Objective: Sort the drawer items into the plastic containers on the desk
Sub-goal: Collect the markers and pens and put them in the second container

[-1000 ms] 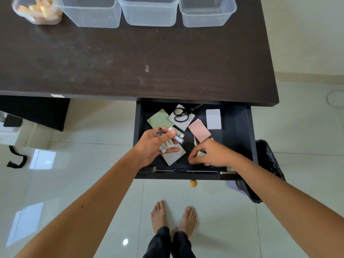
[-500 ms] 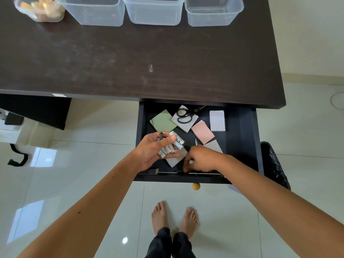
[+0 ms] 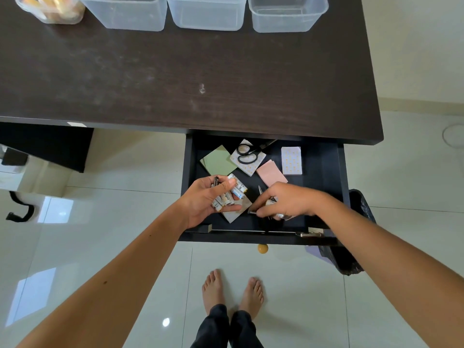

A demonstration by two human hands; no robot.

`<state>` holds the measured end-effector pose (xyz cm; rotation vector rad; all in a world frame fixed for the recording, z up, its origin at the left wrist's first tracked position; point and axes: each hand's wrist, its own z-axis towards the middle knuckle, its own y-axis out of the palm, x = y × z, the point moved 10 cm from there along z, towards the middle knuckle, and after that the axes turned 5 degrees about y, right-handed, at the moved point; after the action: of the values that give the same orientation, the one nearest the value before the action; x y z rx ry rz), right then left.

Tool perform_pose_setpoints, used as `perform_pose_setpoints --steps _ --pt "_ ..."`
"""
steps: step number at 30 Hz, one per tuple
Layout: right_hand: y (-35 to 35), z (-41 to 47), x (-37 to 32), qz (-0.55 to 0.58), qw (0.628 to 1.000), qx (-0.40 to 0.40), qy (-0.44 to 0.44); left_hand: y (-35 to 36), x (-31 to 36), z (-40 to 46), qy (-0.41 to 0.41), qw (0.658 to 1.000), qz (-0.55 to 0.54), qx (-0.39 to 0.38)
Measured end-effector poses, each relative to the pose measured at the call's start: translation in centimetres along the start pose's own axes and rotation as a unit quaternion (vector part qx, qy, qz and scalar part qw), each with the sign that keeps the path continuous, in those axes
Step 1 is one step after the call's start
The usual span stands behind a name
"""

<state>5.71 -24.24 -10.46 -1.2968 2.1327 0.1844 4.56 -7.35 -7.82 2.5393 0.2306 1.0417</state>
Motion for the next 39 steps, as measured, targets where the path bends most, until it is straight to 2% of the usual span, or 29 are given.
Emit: perform_pose_setpoints --steps 4,10,18,26,31,39 --pt "-1.5 -1.3 1.6 0.166 0.985 -0.035 0.039 0.4 -0.6 0.1 -0.017 1.000 0.000 -0.007" --pt "-2.2 -2.2 1.9 0.258 0.965 -0.049 0.021 1.0 -1.3 0.0 -0.057 0.998 0.006 -0.018" --pt "-1.7 -1.7 1.5 0.284 0.957 -0.063 0.001 1.5 -1.2 0.3 -0.076 0.997 0.000 -0.029" --pt "-3.6 -1.4 1.6 0.302 0.953 0.007 0.005 0.9 -1.1 0.8 -0.068 0.997 -0.046 -0.005" --pt "-4.7 -1.4 2.1 0.298 0.952 0.066 0.005 0.5 -0.9 0.6 -0.047 0.999 -0.026 0.008" --pt "-6.3 -1.8 2.2 0.294 0.946 0.137 0.012 0.1 0.1 0.2 -0.031 0.998 -0.057 0.024"
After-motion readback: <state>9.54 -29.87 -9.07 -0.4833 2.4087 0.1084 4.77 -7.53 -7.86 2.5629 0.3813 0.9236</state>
